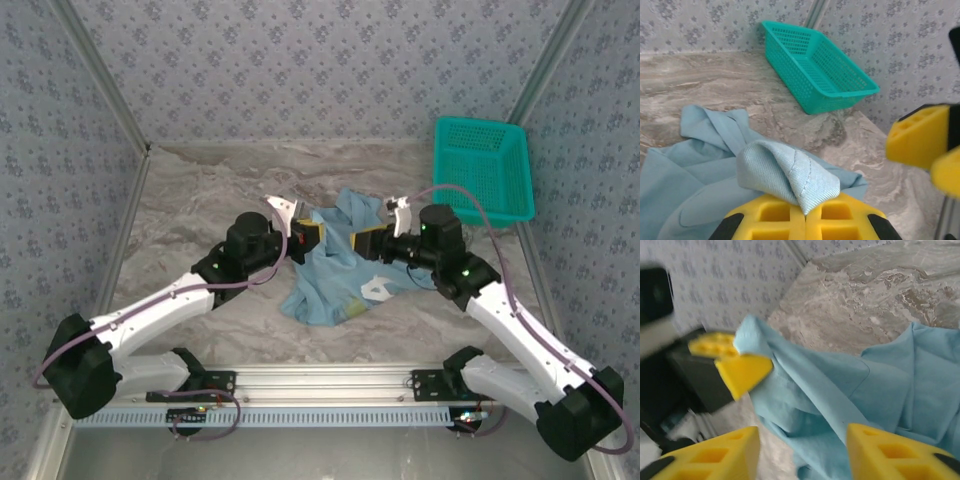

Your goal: Fold the inside-out t-shirt

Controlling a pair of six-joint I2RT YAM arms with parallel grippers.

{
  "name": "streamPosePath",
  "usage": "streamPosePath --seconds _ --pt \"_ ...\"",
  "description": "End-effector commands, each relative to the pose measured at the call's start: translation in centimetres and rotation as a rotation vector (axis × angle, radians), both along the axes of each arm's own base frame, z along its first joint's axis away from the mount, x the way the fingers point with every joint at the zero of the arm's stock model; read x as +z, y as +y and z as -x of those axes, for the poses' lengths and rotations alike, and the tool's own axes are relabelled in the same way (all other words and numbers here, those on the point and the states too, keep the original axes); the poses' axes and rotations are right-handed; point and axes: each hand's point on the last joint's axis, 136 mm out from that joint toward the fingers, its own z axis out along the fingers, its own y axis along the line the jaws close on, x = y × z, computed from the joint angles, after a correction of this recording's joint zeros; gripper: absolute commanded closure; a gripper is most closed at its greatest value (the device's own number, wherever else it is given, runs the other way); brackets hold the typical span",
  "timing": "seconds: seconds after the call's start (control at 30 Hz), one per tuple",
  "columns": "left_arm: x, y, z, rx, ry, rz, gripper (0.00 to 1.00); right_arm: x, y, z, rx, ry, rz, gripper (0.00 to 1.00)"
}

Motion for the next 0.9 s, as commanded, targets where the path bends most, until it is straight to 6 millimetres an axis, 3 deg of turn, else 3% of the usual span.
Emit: streamPosePath --seconds 0.0,0.1,0.23,0.33,0.43,0.5,0.6,0.67,0.87 --pt "2.8 -0.3 0.9 -0.043 -0.014 0.102 1.0 -4.7 -0.1 -0.7 -0.009 -0.032 0.203 0.41" --pt "3.0 -0.2 1.0 -0.046 -0.011 0.105 1.0 -6.3 1.3 -1.2 0.024 -0.022 0.257 0.35" --pt "2.9 -0.1 1.1 -0.048 -0.009 0.102 1.0 -7.4 2.8 -2.2 0.043 -0.032 0.288 0.38" --pt "2.6 0.2 0.9 -0.024 -0.006 0.09 1.0 -7.3 3.9 -2.1 0.092 -0.008 0.26 0.65" --pt "1.4 2.1 -0.6 0.112 0.029 0.048 1.0 -5.4 3.3 -1.7 0.136 -0.018 0.172 0.92" --pt "0.2 3.9 -1.8 0.213 0.076 0.035 1.0 -3.0 2.8 -0.7 0.202 -0.039 0.047 0.99" --pt "-1.0 5.8 -3.3 0.293 0.156 0.082 1.0 0.0 2.3 0.5 0.28 -0.094 -0.102 1.0" --pt "-1.0 6.1 -3.6 0.287 0.176 0.119 1.0 1.2 2.2 0.9 0.308 -0.119 -0.15 1.0" --pt "1.2 2.9 -1.7 0.055 0.153 0.213 1.0 3.1 3.0 0.6 0.379 -0.187 -0.237 0.96"
